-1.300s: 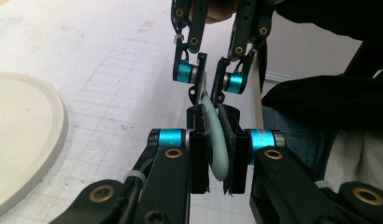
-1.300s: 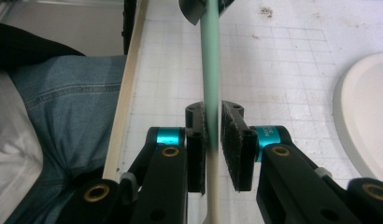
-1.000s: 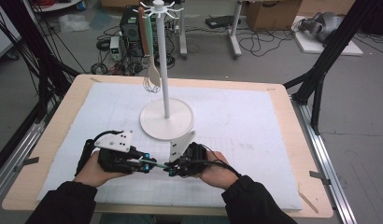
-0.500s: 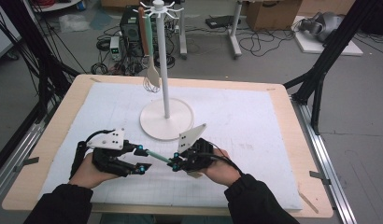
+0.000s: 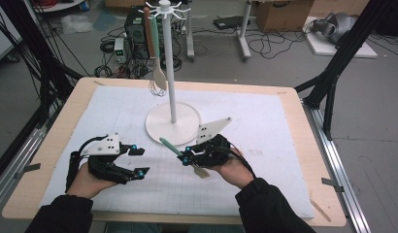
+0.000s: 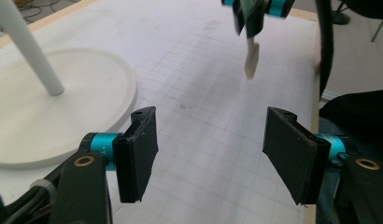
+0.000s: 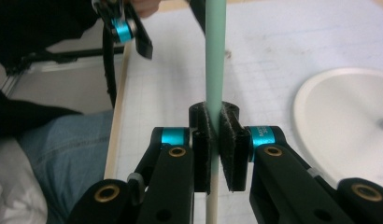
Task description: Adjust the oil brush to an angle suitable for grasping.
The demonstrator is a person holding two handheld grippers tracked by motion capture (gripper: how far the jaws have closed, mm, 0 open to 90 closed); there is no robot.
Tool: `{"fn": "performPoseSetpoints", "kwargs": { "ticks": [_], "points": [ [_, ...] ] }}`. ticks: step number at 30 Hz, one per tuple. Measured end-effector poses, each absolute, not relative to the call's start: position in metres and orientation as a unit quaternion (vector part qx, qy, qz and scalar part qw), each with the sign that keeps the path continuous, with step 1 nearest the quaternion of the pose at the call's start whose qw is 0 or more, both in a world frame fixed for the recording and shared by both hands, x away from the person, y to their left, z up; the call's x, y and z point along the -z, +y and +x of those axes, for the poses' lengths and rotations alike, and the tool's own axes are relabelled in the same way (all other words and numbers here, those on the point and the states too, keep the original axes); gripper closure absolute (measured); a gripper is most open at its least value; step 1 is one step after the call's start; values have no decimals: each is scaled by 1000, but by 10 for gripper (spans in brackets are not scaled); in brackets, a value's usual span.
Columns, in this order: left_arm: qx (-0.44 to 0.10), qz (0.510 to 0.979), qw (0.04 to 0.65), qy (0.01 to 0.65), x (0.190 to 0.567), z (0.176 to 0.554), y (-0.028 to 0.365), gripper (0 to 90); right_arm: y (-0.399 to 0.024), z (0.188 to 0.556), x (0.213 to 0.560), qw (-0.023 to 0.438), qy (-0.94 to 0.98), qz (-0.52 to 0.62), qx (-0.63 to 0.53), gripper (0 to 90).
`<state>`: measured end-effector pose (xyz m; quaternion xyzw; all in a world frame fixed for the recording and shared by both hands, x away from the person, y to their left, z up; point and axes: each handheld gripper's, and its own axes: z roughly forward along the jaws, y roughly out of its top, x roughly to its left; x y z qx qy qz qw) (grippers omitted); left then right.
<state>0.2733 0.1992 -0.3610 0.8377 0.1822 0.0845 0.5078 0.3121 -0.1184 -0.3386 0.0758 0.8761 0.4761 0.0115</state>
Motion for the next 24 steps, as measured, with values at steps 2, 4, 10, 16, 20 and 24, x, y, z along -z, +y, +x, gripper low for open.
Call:
{"fn": "performPoseSetpoints", "kwargs": {
  "ticks": [2,4,10,16,20,24],
  "points": [
    [-90,836,507,192,363,274,202,337,-120,314,335,12,872,78,-483,841],
    [-90,833,507,199,365,274,204,314,-121,316,332,13,869,85,-487,841],
    [-109,832,499,215,367,275,210,277,-122,320,325,16,861,94,-500,840],
    [-121,830,495,226,369,277,217,243,-122,323,318,19,856,99,-507,841],
    [-122,828,498,229,369,277,218,241,-121,325,312,23,853,100,-511,840],
    [-123,829,495,231,370,277,219,240,-119,329,306,22,851,99,-516,840]
  ]
}}
